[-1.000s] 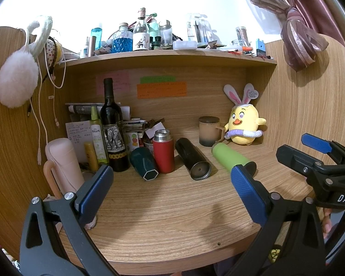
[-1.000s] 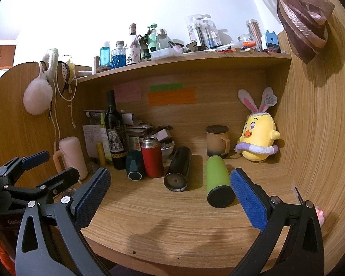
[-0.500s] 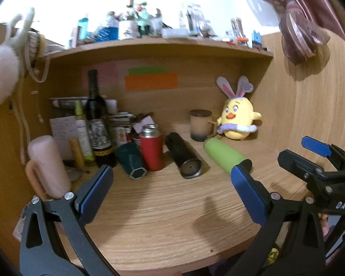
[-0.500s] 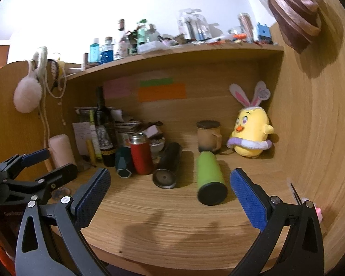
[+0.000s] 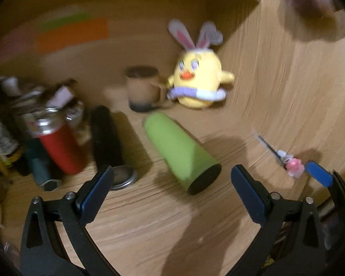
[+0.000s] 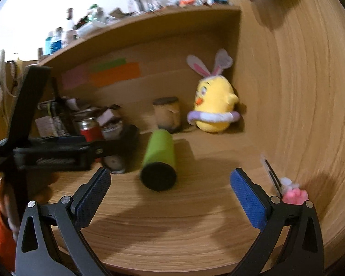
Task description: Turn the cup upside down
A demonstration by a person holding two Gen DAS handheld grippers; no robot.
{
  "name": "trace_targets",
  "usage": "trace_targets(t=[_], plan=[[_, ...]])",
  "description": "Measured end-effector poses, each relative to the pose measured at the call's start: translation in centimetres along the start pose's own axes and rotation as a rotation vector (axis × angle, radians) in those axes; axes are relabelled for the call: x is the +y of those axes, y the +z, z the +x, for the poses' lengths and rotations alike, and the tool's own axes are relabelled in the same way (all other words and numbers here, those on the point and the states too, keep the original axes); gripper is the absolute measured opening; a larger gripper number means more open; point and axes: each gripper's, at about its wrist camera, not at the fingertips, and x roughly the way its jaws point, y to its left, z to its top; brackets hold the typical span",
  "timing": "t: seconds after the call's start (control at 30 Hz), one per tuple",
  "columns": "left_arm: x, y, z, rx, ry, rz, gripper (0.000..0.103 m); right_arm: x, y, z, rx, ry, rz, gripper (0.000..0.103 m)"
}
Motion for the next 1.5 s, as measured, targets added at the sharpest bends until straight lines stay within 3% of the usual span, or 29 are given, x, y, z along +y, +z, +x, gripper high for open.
trace_targets(t=[0.1,0.2,0.27,0.33,0.43,0.73,1.5], plan=[[-0.8,1.2,3.6,0.084,-0.025,-0.005,0.086,-1.5,-0.4,0.7,0.018,-0.008,0.030,0.103],[-1.0,1.8,6.5,0.143,-0.048,-0.033,0.084,-2.6,-0.6,1.4,0.034,-0.012,0.055,0.103],[-1.3,2.1,7.9,0.170,-0.049,-0.038,0.077,-3.1,-0.7,1.7,0.040,-0.014,0.066,0.103],[-1.5,2.1,8.7,0.196,-0.057,-0.040,0.065,-3.5,-0.8,1.8,0.043,-0.014,0.073,0.103],[-1.4,1.8,9.2,0.204,-0.066,-0.046,0.065,-3.7,-0.9,2.0,0.048,-0.017,0.076,0.103],[0.0,-0.7,5.7,0.204,-0.106,-0.043,0.056,-2.3,-0.7,1.2,0.037,-0.002,0.059,0.103],[1.4,-10.5,-7.0,0.106,-0.061,-0.006,0.055,5.6,-1.6,-2.7,0.015,0.060,-0.055,0.103]])
